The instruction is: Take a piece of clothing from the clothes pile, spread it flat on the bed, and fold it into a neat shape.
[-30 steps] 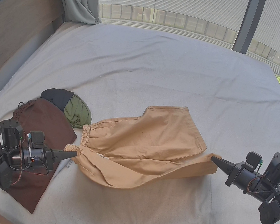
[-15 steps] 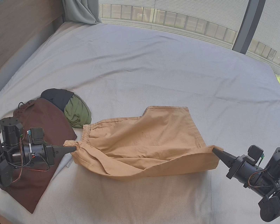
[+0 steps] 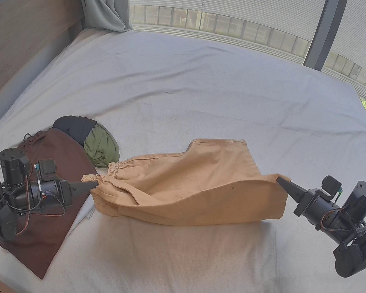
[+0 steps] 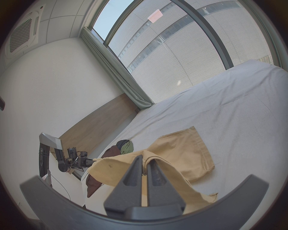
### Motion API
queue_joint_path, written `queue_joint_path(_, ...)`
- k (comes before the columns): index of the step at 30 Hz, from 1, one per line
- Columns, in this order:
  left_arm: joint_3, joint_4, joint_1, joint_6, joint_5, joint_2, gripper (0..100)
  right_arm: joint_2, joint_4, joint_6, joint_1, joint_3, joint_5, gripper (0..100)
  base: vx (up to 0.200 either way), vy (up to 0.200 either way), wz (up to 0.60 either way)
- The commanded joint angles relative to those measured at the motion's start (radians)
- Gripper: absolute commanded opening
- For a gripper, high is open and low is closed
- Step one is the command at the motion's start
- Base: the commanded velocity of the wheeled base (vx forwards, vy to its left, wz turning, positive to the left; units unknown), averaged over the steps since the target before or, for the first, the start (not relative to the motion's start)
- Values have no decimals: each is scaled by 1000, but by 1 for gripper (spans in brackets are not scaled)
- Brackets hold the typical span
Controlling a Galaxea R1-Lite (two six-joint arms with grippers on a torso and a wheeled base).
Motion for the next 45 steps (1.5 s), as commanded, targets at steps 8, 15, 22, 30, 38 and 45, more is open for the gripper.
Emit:
queue_joint_path(8,-50,-1,-2,-63,63,2,0,48,107,13,-15,-206,10,0,0,0,0)
queue_joint_path(15,-79,-1,0,-106,83,6,0,49,176,12,-12,-288,10,0,0,0,0)
queue_joint_path(22,-107,1,-2,-132,135,17,0,71,262,12,-10,-400,10,0,0,0,0)
queue_joint_path(30,-133,1,-5,-134,161,49,0,118,345,13,-4,-512,10,0,0,0,0)
queue_joint_path(38,-175,1,-22,-190,196,71,0,166,438,12,-2,-614,10,0,0,0,0)
queue_joint_path(45,-211,1,-29,-193,238,115,0,207,471,13,5,-660,7,0,0,0,0)
